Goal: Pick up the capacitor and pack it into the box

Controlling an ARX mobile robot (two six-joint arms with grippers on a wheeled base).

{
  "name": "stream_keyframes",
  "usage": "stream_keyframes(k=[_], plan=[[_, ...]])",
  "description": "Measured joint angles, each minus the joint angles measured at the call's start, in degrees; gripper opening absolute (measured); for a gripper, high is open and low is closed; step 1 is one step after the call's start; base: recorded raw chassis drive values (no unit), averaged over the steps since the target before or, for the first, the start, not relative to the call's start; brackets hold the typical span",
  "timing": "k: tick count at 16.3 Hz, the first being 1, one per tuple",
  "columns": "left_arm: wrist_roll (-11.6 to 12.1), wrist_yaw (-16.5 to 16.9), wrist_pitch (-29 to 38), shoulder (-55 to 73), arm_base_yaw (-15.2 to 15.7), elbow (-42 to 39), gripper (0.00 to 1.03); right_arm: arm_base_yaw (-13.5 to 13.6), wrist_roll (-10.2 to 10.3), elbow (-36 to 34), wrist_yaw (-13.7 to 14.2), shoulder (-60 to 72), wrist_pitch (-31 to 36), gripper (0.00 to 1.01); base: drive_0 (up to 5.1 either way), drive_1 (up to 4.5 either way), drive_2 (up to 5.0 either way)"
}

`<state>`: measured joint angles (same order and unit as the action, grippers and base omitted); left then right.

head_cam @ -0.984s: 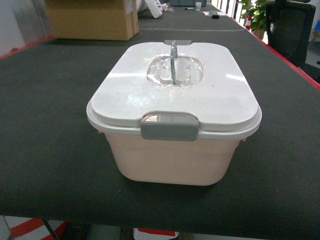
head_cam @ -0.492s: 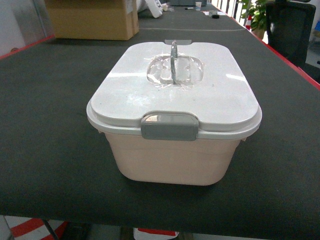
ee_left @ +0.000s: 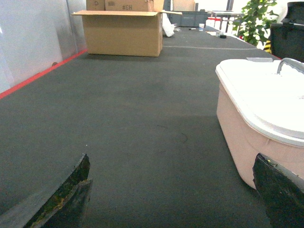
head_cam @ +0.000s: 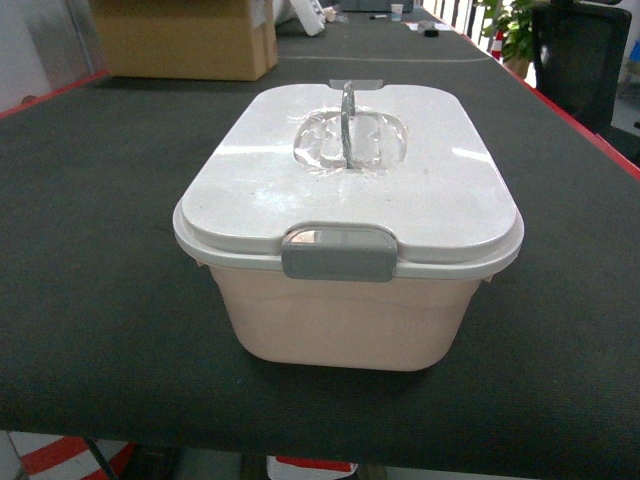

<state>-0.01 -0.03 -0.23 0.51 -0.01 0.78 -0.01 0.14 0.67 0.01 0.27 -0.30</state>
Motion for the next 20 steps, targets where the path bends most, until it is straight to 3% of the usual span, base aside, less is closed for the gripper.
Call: stream_keyframes(k=[20], plan=[[0.0,0.0,0.0,0.0,0.0,0.0,0.98,0.0,0.0,0.0,0.0,0.0,0.0,0.98,0.0,0.0,0.0]])
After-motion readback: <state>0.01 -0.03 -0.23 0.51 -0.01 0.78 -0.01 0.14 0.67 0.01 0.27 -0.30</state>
